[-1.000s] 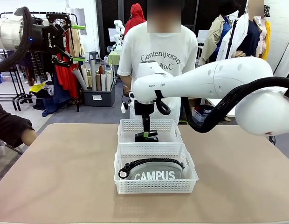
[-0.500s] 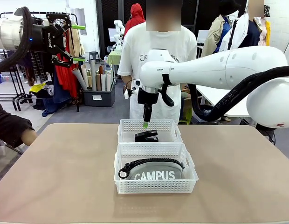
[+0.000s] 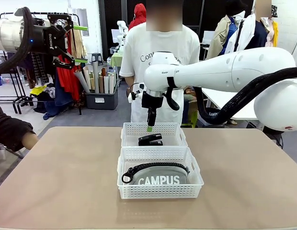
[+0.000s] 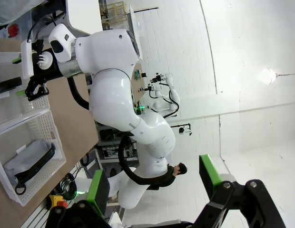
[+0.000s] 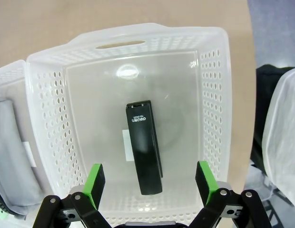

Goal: Distribute items into two baskets.
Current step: Place the picked Stapler into the Organizing basket as instructed by the person.

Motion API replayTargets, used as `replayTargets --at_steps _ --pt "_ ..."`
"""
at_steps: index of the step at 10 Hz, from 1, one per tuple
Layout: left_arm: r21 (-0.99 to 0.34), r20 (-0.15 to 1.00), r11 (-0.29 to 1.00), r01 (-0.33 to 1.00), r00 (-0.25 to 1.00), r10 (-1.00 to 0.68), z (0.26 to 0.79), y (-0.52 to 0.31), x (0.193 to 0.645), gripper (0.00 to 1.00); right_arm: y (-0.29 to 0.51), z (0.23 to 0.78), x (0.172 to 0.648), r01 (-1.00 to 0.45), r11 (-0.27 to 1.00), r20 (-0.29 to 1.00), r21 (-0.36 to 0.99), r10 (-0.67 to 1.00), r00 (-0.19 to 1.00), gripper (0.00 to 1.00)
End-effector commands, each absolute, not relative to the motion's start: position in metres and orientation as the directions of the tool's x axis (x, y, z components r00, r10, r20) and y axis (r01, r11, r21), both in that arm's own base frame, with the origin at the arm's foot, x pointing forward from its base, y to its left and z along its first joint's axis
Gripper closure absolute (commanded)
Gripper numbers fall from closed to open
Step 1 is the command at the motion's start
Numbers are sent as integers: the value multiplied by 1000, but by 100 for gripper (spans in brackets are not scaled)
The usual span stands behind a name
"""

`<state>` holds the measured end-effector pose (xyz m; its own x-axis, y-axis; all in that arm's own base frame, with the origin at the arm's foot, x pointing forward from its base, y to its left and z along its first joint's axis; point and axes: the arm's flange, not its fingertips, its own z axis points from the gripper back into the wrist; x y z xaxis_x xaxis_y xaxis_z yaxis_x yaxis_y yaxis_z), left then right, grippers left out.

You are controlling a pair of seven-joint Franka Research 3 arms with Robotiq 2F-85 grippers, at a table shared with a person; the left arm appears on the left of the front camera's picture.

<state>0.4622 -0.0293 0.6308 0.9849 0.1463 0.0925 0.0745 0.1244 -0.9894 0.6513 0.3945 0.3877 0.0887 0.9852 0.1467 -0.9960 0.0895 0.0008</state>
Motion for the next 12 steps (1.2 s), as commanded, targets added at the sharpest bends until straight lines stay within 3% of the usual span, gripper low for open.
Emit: replayTargets --at_steps 1,3,7,8,9,12 --pt "-990 94 121 76 985 146 632 -29 461 0 394 388 651 -996 90 147 0 985 89 0" --pt "-990 94 121 76 985 146 632 -29 461 0 361 425 621 -981 131 262 141 951 165 0" --pt "-990 94 121 76 985 146 632 -29 461 0 286 495 550 -977 199 374 76 903 213 0" --pt "-990 94 121 76 985 146 632 -29 461 0 266 511 534 -954 256 401 153 867 297 0" --pt "-990 94 121 76 985 146 632 -29 461 0 244 525 523 -913 223 451 341 814 367 0" --pt "-990 94 121 76 985 146 632 -29 461 0 187 550 480 -843 331 513 423 680 524 0"
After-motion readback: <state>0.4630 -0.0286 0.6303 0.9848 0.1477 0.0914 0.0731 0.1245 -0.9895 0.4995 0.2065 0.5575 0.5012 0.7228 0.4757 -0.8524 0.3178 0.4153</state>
